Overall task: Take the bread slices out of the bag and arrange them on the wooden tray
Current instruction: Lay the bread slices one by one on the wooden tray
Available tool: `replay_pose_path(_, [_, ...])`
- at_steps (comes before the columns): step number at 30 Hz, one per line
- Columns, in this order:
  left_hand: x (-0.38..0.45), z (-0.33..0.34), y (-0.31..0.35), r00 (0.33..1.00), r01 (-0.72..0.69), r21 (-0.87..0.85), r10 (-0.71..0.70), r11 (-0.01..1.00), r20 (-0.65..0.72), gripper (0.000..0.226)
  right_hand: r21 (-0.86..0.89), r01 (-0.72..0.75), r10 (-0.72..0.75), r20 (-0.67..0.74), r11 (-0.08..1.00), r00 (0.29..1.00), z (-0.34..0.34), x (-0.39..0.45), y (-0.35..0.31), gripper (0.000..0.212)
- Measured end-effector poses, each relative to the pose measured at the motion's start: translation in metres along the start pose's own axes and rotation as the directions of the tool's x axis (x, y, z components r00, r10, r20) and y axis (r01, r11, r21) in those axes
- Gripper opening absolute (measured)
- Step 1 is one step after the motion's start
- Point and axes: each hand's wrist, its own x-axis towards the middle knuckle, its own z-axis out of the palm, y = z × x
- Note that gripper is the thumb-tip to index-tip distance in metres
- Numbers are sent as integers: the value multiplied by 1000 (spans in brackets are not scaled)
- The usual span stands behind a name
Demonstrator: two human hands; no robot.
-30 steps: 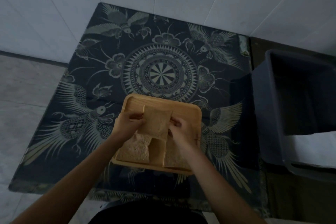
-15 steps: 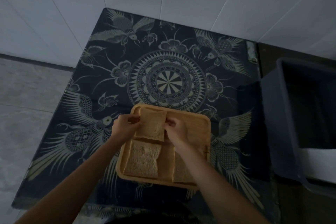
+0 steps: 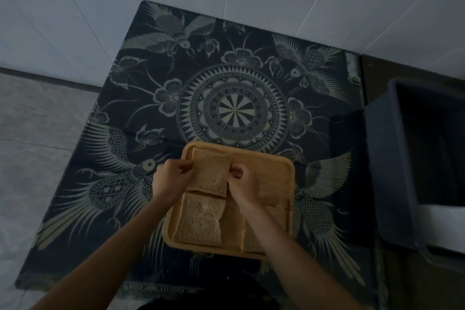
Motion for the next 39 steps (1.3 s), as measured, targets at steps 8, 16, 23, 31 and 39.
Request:
replay_pose_path(8, [-5,-3,6,1000,-30,14,30,999,7,31,35,2,-3,11,999,1000,-2,-5,-2,22])
replay_pose_path(16, [-27,-6,20,995,-100,87,100,991,7,42,108,72,-74,17,992,997,-53,-22,8,24])
replay_pose_path(23, [-62,16,44,975,-182,-1,180,983,129,41,90,106,-100,-59,990,993,-115,-45,43,10])
replay_pose_path(31, [-106,60,55,931,-140,-54,150,989,334,34,87,-14,20,-71,996,997,-135,-67,94,20])
replay_pose_path(39, [-126,88,50,933,88,-173,-21,981,358,23,60,-20,22,-38,998,999,-127,-84,113,17])
